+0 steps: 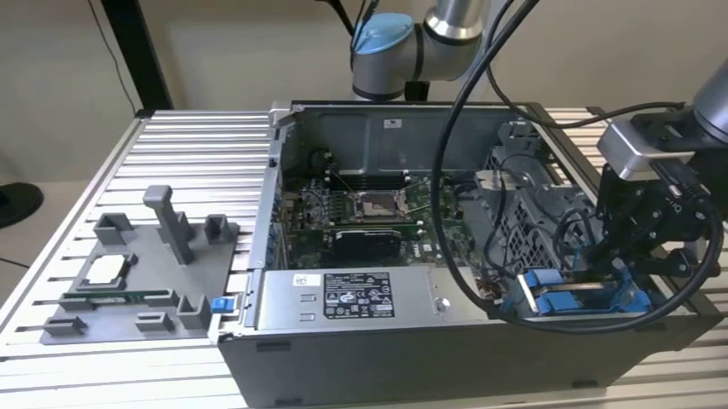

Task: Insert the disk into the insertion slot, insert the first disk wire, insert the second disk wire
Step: 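Insert the first disk wire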

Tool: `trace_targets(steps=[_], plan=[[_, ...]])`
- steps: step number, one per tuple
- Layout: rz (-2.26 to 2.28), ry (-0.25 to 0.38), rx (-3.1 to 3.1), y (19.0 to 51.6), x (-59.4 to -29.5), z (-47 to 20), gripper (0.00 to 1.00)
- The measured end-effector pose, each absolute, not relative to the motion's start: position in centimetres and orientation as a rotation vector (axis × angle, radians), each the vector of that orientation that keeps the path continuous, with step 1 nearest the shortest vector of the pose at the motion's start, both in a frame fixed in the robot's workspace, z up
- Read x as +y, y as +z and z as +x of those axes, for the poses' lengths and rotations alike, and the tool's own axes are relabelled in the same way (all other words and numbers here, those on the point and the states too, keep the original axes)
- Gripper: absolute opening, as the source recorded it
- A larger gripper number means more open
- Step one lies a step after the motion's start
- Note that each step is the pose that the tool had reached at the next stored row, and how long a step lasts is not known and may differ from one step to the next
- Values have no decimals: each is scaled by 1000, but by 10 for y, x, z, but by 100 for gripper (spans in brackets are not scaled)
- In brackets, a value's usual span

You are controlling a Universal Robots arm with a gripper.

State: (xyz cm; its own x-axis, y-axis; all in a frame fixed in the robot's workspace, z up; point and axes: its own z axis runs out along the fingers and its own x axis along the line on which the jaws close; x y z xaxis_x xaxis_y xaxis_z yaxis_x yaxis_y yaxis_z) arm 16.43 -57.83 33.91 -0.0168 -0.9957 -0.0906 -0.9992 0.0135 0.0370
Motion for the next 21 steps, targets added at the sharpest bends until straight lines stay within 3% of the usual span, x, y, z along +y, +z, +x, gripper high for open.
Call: trace_targets(steps=[10, 11, 21], plan=[[-2175, 140, 2209, 330, -578, 164, 0], [-2175, 142, 2208, 330, -578, 164, 100], [-2176, 142, 2209, 330, -578, 164, 100]])
